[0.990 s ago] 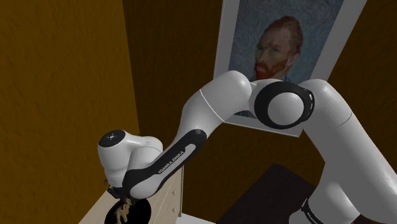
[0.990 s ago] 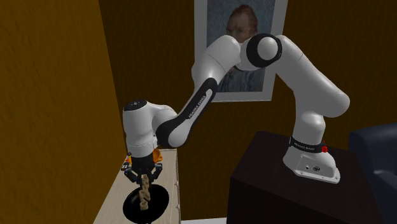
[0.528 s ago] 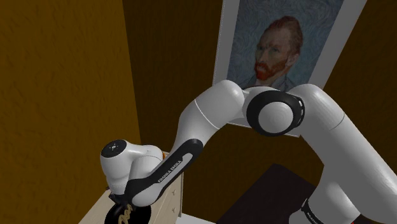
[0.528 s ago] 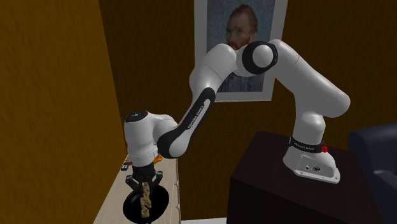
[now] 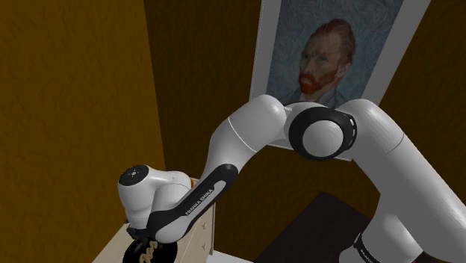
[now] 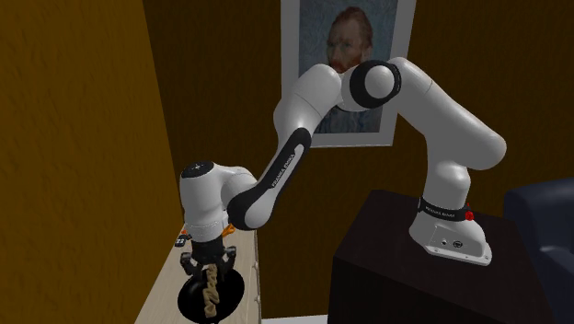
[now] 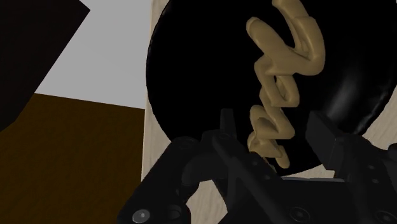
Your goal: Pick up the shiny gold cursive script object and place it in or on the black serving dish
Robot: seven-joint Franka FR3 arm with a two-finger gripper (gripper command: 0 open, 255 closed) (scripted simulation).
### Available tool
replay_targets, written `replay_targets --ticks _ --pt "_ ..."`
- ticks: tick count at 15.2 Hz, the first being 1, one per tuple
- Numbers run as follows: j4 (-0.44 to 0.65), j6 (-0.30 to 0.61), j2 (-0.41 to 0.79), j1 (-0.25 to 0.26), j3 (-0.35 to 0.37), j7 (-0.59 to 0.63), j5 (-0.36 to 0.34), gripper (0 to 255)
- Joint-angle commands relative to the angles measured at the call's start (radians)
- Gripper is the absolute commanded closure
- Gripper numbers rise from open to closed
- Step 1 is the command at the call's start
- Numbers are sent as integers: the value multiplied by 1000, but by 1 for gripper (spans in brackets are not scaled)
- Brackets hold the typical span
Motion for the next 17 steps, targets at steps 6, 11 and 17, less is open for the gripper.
replay_targets --ticks 6,11,17 --pt "-12 -15 -27 -5 8 -3 7 0" --pt "-37 -62 -98 -18 30 -13 28 0" --pt "-37 -62 -98 -18 31 -13 28 0"
